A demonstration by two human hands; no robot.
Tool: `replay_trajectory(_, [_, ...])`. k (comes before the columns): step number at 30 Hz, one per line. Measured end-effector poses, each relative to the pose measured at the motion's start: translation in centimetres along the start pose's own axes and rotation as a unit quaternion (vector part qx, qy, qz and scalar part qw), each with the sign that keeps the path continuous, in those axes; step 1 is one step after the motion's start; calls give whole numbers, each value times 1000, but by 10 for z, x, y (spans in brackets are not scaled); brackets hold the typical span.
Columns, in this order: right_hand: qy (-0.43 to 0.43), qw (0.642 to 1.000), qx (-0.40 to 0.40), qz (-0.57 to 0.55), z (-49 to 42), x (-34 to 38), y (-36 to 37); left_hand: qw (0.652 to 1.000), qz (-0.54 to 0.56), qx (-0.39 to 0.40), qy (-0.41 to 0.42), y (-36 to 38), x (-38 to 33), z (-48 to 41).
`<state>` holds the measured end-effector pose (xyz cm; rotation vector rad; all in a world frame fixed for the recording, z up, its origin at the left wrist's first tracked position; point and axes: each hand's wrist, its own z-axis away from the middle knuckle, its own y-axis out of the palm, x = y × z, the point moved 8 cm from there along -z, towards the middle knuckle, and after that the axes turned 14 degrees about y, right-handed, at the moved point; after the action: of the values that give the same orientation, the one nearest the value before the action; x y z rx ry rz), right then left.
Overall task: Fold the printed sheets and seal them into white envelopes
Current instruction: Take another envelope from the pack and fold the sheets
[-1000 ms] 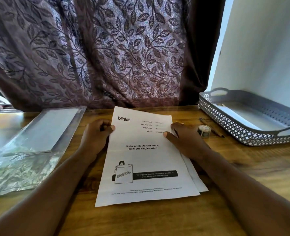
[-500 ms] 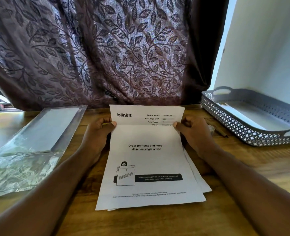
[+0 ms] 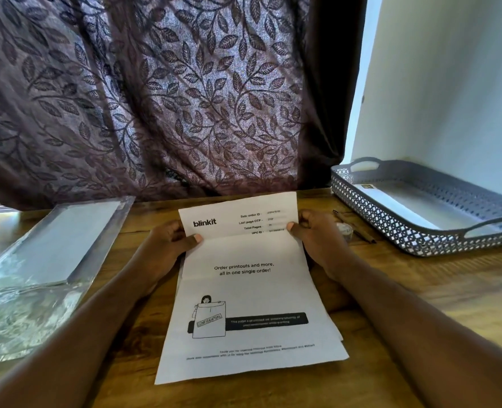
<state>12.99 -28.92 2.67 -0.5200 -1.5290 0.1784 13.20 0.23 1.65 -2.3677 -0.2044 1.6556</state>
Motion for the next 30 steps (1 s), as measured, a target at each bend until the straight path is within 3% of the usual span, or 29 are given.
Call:
replay_trajectory(8, [-5, 998, -18, -55, 3, 3, -8, 999, 25, -20, 11, -4, -3, 1])
replay_trajectory(14, [20, 975, 24, -221, 9, 8, -12, 996, 77, -44, 26, -6, -18, 8])
replay_trajectory(22, [56, 935, 113, -331, 10, 9, -4, 982, 172, -63, 35, -11, -23, 8])
replay_trajectory(30, [76, 942, 134, -297, 8, -1, -2, 980, 173, -85, 45, -19, -22, 9])
